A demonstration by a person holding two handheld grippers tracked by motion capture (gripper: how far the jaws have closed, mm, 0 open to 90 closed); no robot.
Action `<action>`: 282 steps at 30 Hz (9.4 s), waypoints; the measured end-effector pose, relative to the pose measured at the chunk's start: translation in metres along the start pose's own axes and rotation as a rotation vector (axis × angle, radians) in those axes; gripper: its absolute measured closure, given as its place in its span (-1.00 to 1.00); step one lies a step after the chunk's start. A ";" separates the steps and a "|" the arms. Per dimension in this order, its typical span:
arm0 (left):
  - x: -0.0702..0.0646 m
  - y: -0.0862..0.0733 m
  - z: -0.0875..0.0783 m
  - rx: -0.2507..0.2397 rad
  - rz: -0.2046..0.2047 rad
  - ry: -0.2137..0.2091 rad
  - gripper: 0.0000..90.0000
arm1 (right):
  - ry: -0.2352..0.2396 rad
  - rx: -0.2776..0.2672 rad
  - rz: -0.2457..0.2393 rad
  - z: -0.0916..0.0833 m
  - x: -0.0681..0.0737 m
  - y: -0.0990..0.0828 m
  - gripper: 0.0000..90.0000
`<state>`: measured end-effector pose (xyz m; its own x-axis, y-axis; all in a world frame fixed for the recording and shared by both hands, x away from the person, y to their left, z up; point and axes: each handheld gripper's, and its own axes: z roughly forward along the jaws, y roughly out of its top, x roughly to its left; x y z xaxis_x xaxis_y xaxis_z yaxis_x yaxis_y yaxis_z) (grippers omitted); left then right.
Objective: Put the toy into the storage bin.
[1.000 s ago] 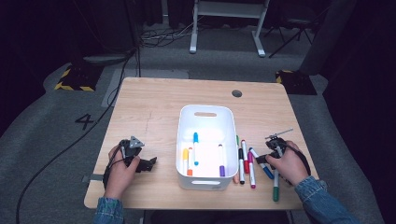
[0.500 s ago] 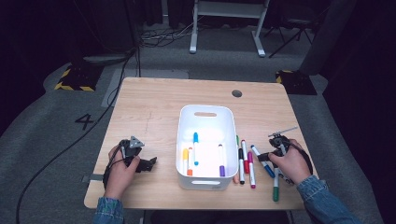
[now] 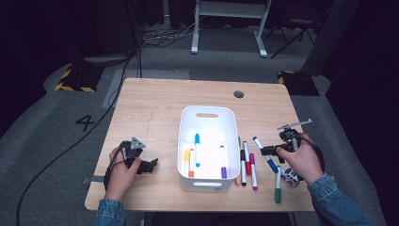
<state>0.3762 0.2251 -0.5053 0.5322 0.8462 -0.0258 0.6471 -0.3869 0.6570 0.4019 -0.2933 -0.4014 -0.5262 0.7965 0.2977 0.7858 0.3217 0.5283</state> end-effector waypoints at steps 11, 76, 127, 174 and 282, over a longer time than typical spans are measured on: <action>0.000 0.000 0.000 0.000 0.002 0.004 -1.00 | 0.050 -0.053 -0.068 -0.022 0.026 0.015 0.71; 0.000 0.000 0.000 0.001 0.000 -0.002 -1.00 | 0.313 -0.015 -0.292 0.016 0.141 0.055 0.71; 0.000 0.000 0.000 0.000 0.000 -0.002 -1.00 | 0.147 -0.142 -0.287 -0.033 0.097 0.021 0.16; 0.000 0.000 0.000 -0.001 0.001 0.002 -1.00 | -0.126 0.099 -0.066 -0.019 0.001 -0.082 0.19; -0.002 0.005 0.005 -0.003 -0.008 0.008 -1.00 | 0.240 -0.049 -0.255 -0.025 0.107 0.044 0.72</action>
<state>0.3815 0.2199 -0.5054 0.5226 0.8522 -0.0253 0.6499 -0.3790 0.6588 0.3719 -0.2067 -0.3270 -0.7694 0.5490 0.3266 0.6058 0.4650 0.6455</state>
